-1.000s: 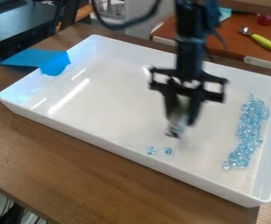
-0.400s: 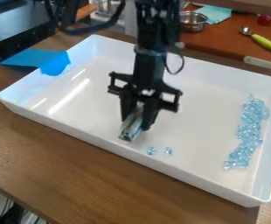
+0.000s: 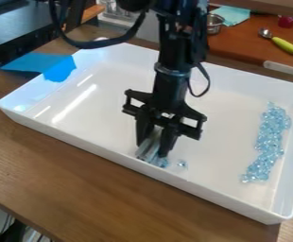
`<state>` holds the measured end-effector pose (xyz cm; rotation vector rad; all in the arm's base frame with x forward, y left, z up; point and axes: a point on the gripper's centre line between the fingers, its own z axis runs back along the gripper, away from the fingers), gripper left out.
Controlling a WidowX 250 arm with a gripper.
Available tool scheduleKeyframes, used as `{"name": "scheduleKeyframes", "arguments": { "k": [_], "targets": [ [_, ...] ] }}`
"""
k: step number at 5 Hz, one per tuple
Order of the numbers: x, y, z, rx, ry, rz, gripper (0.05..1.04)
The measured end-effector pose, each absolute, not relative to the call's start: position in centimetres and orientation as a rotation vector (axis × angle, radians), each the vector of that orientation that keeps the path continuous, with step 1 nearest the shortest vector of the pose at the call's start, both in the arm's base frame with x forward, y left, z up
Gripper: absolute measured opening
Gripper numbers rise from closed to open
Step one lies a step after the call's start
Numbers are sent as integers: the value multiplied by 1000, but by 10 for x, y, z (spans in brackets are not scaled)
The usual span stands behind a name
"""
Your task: Sweep into pile
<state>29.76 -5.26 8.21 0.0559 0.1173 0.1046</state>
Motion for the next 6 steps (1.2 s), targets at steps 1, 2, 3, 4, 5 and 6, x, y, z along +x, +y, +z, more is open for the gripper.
{"name": "scheduleKeyframes", "arguments": {
  "k": [1,2,3,4,5,6],
  "targets": [
    [296,-64,82,59,112,92,379],
    [301,-83,78,64,111,113,379],
    [322,-112,77,58,70,130,379],
    [335,-138,77,42,70,141,379],
    [347,-157,79,20,84,159,379],
    [345,-157,82,26,111,145,379]
  ]
}}
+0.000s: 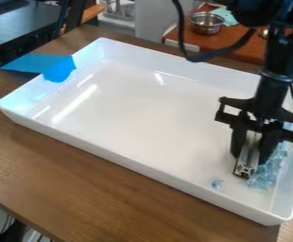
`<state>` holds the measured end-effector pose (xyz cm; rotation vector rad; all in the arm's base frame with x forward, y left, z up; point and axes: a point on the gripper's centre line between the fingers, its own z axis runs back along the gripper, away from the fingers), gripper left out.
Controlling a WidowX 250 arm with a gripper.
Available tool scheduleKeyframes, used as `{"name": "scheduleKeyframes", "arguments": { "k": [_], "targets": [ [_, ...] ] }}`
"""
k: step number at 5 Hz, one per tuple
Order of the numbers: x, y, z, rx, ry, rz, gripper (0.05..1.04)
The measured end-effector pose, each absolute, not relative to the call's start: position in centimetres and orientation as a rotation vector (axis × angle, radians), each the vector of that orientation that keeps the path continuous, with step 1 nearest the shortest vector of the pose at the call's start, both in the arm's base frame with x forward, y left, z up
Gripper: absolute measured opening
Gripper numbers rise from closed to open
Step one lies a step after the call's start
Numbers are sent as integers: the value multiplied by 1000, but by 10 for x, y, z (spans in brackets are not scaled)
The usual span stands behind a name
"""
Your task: Sweep into pile
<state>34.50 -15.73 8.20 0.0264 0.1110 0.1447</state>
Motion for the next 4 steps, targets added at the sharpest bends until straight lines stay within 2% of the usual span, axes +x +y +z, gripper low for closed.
{"name": "scheduleKeyframes", "arguments": {
  "k": [1,2,4],
  "targets": [
    [351,-126,95,26,123,175,379],
    [357,-65,127,5,69,240,379],
    [338,14,112,26,38,193,379]
  ]
}}
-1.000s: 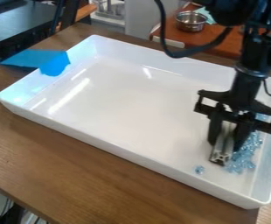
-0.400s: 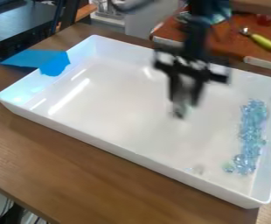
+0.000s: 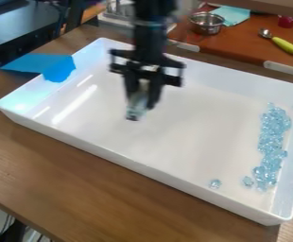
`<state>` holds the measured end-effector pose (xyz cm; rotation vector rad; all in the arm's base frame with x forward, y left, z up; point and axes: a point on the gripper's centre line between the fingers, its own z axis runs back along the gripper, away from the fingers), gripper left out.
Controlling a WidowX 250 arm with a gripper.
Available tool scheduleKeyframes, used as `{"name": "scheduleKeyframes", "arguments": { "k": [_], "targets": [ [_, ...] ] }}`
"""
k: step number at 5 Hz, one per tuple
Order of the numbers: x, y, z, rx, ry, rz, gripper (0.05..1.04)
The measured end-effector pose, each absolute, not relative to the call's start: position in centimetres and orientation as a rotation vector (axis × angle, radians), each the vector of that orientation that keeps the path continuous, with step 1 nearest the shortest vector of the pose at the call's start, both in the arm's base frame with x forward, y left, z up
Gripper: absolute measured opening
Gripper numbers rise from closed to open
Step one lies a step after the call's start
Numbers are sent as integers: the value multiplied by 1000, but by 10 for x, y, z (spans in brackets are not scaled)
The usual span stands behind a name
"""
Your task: Sweep into pile
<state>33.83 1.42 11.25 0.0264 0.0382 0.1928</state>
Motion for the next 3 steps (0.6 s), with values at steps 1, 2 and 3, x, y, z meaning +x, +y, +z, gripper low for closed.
{"name": "scheduleKeyframes", "arguments": {
  "k": [1,2,3],
  "targets": [
    [326,72,101,35,25,183,379],
    [327,103,99,54,-26,133,379],
    [325,121,91,45,-76,117,433]
  ]
}}
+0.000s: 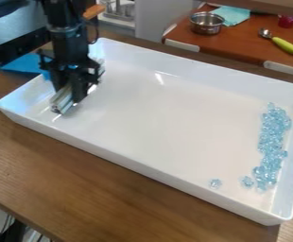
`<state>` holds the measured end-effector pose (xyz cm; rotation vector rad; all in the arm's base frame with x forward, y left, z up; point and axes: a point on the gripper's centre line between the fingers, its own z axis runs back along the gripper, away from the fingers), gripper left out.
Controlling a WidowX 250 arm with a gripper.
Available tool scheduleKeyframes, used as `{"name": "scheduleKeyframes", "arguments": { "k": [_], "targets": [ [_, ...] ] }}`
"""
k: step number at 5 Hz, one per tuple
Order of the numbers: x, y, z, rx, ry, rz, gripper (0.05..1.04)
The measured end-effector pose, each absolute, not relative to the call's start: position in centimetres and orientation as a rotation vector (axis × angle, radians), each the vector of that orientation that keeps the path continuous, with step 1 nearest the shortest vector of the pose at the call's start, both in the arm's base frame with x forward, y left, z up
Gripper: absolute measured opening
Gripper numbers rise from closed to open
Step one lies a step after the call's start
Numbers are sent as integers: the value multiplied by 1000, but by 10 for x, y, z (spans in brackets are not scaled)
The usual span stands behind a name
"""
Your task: Sweep into pile
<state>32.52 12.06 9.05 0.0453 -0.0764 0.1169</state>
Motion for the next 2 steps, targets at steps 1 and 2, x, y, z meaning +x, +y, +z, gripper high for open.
{"name": "scheduleKeyframes", "arguments": {
  "k": [1,2],
  "targets": [
    [325,125,89,82,-78,91,743],
    [317,122,94,67,-45,59,985]
  ]
}}
